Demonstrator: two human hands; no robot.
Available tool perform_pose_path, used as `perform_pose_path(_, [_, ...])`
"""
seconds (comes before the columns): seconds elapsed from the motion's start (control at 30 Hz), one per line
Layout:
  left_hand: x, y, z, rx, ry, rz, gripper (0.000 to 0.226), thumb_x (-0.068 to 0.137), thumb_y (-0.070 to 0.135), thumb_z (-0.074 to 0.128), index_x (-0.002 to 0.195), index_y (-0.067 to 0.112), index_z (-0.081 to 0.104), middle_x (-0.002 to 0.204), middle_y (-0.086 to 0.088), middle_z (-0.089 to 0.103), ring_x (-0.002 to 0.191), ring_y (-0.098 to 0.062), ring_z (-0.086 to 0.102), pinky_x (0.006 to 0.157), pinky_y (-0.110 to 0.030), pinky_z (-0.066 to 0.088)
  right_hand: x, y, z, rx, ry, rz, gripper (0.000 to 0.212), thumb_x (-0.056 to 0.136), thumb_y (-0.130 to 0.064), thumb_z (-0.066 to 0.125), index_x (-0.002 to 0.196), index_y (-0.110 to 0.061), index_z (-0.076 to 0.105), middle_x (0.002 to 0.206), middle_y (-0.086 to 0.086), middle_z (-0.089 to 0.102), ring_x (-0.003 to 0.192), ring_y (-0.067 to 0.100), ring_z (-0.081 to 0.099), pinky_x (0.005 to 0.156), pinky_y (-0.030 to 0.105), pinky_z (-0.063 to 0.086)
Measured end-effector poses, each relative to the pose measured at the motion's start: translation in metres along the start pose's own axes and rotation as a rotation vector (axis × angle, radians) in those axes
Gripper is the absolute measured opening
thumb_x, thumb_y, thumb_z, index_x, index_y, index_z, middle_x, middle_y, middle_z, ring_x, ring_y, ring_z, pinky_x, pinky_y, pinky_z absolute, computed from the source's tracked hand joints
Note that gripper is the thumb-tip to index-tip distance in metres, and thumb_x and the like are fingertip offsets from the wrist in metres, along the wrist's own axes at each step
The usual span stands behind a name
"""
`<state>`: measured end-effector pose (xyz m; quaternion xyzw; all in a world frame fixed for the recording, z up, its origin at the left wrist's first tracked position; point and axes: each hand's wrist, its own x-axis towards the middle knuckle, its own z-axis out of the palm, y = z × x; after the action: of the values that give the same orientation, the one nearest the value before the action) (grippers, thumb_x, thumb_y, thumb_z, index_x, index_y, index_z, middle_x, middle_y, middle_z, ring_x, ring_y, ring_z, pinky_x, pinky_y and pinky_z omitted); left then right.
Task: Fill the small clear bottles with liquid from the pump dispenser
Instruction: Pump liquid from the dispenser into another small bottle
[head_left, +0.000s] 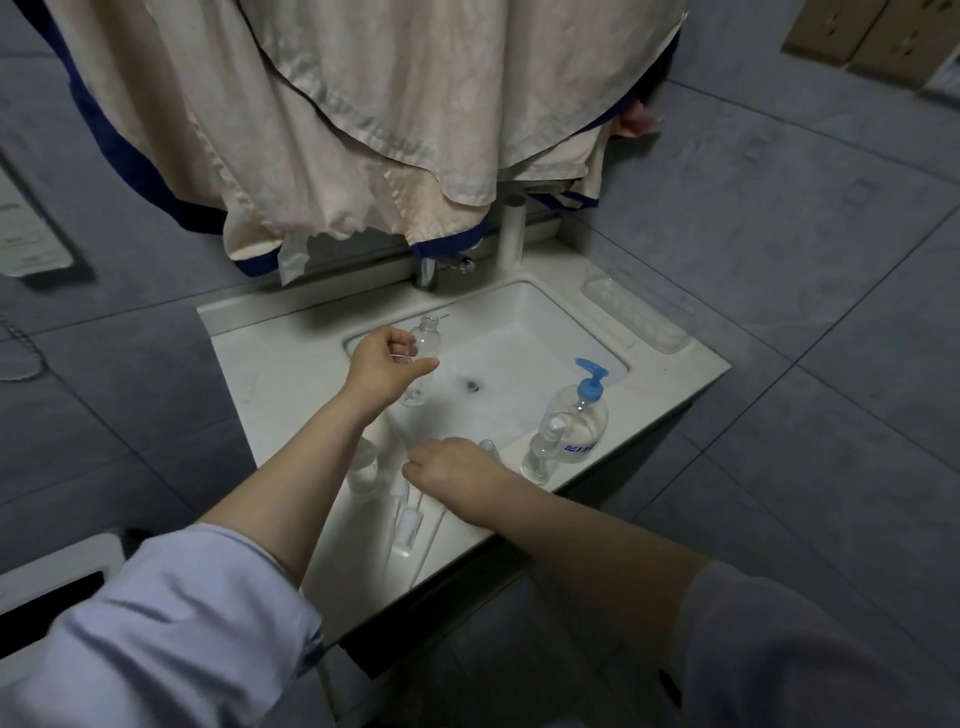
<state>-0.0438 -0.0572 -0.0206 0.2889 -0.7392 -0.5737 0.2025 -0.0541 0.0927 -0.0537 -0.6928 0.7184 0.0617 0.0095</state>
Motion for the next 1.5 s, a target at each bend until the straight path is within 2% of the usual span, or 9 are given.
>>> perform_pose_path(0.13, [0.009, 0.008, -0.001, 0.007, 0.025, 0.007, 0.040, 0.071, 0.006, 0.077, 0.104, 0.003, 0.054, 0.094, -0.009, 0.057, 0.082, -0.020, 0.052, 0.076, -0.027, 0.046, -0.012, 0.026, -0.031, 0.017, 0.161, 0.057, 0.022, 0.061, 0.013, 0.062, 0.080, 0.002, 0.062, 0.080, 0.019, 0.060, 0.070, 0.033, 0.060, 0.057, 0.037, 0.043])
perform_pose_path(0.23, [0.014, 0.011, 0.008, 0.048, 0.012, 0.010, 0.041, 0.071, 0.007, 0.077, 0.105, 0.001, 0.055, 0.094, -0.009, 0.057, 0.081, -0.019, 0.052, 0.077, -0.031, 0.045, -0.024, 0.055, -0.042, -0.062, 0.214, 0.251, 0.026, 0.085, -0.004, 0.048, 0.108, -0.007, 0.061, 0.105, 0.010, 0.059, 0.095, 0.027, 0.056, 0.076, 0.036, 0.040])
perform_pose_path(0.3, [0.016, 0.015, 0.019, 0.095, -0.031, 0.023, 0.040, 0.070, 0.007, 0.077, 0.104, 0.002, 0.056, 0.092, -0.008, 0.056, 0.081, -0.019, 0.051, 0.073, -0.030, 0.045, -0.036, 0.076, -0.047, -0.054, 0.234, 0.385, 0.032, 0.093, -0.013, 0.039, 0.120, -0.012, 0.055, 0.116, 0.004, 0.056, 0.105, 0.022, 0.052, 0.081, 0.032, 0.037])
perform_pose_path(0.67, [0.022, 0.021, 0.094, 0.273, -0.294, 0.146, 0.037, 0.067, 0.006, 0.078, 0.094, 0.008, 0.054, 0.093, -0.006, 0.055, 0.083, -0.018, 0.051, 0.074, -0.024, 0.041, -0.077, 0.144, -0.050, 0.276, 0.431, 1.012, 0.027, 0.094, -0.018, 0.046, 0.116, -0.013, 0.062, 0.114, 0.002, 0.061, 0.097, 0.019, 0.059, 0.078, 0.031, 0.044])
perform_pose_path(0.97, [0.031, 0.006, 0.135, 0.458, -0.375, 0.194, 0.032, 0.070, 0.010, 0.075, 0.090, 0.010, 0.051, 0.088, -0.004, 0.055, 0.078, -0.021, 0.051, 0.070, -0.032, 0.044, -0.069, 0.171, -0.031, 0.708, 0.455, 1.320, 0.032, 0.100, -0.018, 0.033, 0.095, 0.001, 0.059, 0.093, 0.013, 0.061, 0.086, 0.025, 0.057, 0.072, 0.031, 0.042])
perform_pose_path(1.2, [0.037, 0.010, 0.144, 0.480, -0.388, 0.270, 0.031, 0.072, 0.016, 0.074, 0.093, 0.012, 0.052, 0.089, -0.004, 0.060, 0.078, -0.018, 0.055, 0.068, -0.029, 0.048, -0.057, 0.190, -0.015, 0.946, 0.405, 1.374, 0.038, 0.102, -0.018, 0.031, 0.116, 0.006, 0.057, 0.118, 0.018, 0.060, 0.111, 0.030, 0.055, 0.092, 0.035, 0.043])
perform_pose_path(1.33, [0.037, 0.015, 0.141, 0.511, -0.402, 0.312, 0.031, 0.072, 0.017, 0.073, 0.094, 0.013, 0.052, 0.091, -0.003, 0.060, 0.079, -0.019, 0.055, 0.069, -0.031, 0.048, -0.053, 0.200, -0.010, 0.930, 0.246, 1.420, 0.041, 0.100, -0.017, 0.043, 0.135, 0.003, 0.038, 0.136, 0.017, 0.048, 0.124, 0.026, 0.048, 0.100, 0.030, 0.041])
perform_pose_path(1.43, [0.034, 0.016, 0.139, 0.531, -0.412, 0.331, 0.029, 0.074, 0.016, 0.071, 0.096, 0.013, 0.052, 0.093, -0.004, 0.060, 0.080, -0.019, 0.055, 0.069, -0.031, 0.047, -0.053, 0.201, -0.002, 0.935, 0.255, 1.388, 0.042, 0.101, -0.027, 0.038, 0.128, 0.005, 0.047, 0.129, 0.020, 0.053, 0.118, 0.031, 0.051, 0.080, 0.025, 0.045])
perform_pose_path(1.5, [0.033, 0.017, 0.138, 0.554, -0.420, 0.343, 0.028, 0.076, 0.016, 0.070, 0.098, 0.012, 0.052, 0.095, -0.006, 0.060, 0.081, -0.020, 0.055, 0.069, -0.031, 0.046, -0.050, 0.200, 0.000, 1.007, 0.300, 1.378, 0.041, 0.102, -0.026, 0.031, 0.115, 0.003, 0.057, 0.121, 0.024, 0.058, 0.112, 0.036, 0.054, 0.061, 0.020, 0.035])
